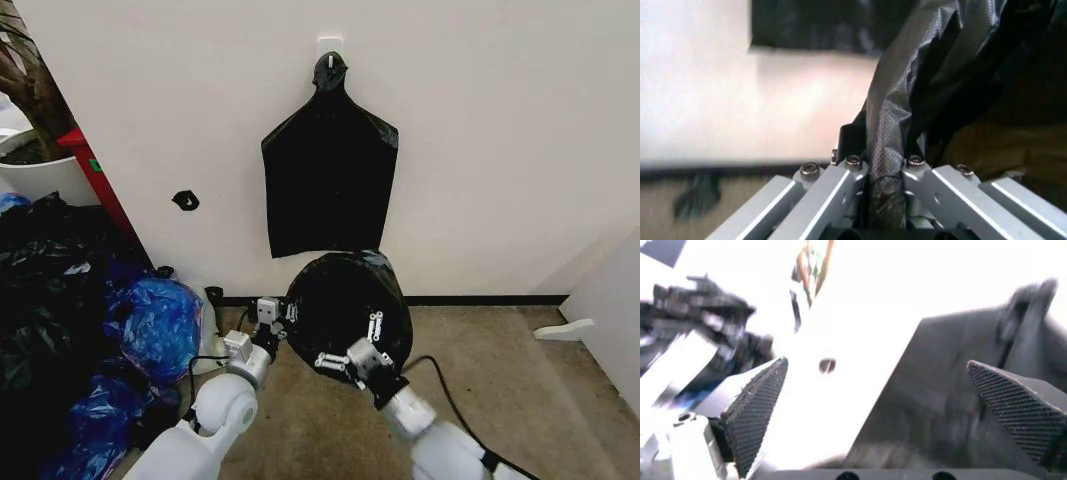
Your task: Place the garbage bag over the trash bin.
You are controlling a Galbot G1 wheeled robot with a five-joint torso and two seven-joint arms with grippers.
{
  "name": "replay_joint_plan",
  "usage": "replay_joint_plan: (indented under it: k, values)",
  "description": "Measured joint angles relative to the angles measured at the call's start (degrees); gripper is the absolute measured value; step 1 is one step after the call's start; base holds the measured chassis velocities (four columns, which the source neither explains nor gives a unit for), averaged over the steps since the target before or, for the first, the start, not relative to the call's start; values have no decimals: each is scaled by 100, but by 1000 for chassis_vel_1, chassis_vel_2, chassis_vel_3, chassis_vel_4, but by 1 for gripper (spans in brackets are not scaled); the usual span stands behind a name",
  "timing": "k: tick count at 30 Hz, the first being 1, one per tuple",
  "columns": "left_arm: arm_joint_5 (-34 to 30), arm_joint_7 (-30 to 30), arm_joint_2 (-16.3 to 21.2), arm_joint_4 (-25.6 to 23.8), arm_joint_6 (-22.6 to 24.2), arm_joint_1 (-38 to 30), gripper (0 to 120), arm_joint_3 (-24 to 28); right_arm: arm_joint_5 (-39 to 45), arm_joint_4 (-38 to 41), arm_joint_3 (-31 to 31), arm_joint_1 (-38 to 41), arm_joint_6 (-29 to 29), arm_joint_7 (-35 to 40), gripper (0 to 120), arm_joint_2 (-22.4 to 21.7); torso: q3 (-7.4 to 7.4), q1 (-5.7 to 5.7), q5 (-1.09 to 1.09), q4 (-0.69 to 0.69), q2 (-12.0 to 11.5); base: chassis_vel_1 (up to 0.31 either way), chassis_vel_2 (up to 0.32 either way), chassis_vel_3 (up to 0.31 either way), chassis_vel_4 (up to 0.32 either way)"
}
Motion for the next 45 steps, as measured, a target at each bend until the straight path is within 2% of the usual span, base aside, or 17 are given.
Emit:
replay_joint_plan:
  k: [1,3,4,6,9,10,15,17,19,23,26,33,45]
  values:
    - [-172,-194,-45,-95,212,70,1,-21,-33,36,61,23,88,59,100,59,0,0,1,5,0,0,0,0,0]
    - [-686,-622,-158,-239,667,80,1,-86,-77,140,189,-217,186,422,100,188,0,-1,-1,3,0,0,0,0,0]
    - [-686,-622,-158,-239,667,80,1,-86,-77,140,189,-217,186,422,100,188,0,-1,-1,3,0,0,0,0,0]
    - [-1072,-871,-258,-285,927,11,1,-159,-160,133,260,-517,279,751,100,296,0,0,0,-5,0,0,0,0,0]
    - [-1400,-1048,-388,-202,1059,-118,1,-465,-551,-59,335,-1008,562,1418,100,472,0,-1,-1,-7,0,0,0,0,0]
    - [-1400,-1048,-388,-202,1059,-118,1,-465,-551,-59,335,-1008,562,1418,100,472,0,-1,-1,-7,0,0,0,0,0]
    - [-1886,-1216,-427,-110,1252,-266,1,-1106,-1094,-492,552,-1270,551,2006,100,603,0,0,0,1,0,0,0,0,0]
    - [-1915,-1235,-429,-109,1281,-271,1,-1136,-1113,-531,571,-1273,542,2023,100,604,0,0,-1,1,0,0,0,0,0]
    - [-2223,-1493,-426,-116,1558,-314,1,-1353,-989,-840,655,-1270,505,2029,100,555,0,0,0,-1,0,0,0,0,0]
    - [-2508,-1620,-384,-210,1756,-234,1,-1462,-89,-1193,507,-1131,407,1748,100,486,0,0,-1,-1,0,0,0,0,0]
    - [-2646,-1653,-388,-259,1827,-208,1,-1498,142,-1441,453,-1016,429,1607,100,499,0,0,-1,0,0,0,0,0,0]
    - [-2937,-1697,-344,-486,2019,-109,1,-1618,110,-2234,530,-814,836,999,100,554,0,0,0,-2,0,0,0,0,0]
    - [-2996,-1722,-316,-718,2194,51,1,-1648,150,-2363,647,-749,1060,897,100,619,0,0,-1,-2,0,0,0,0,0]
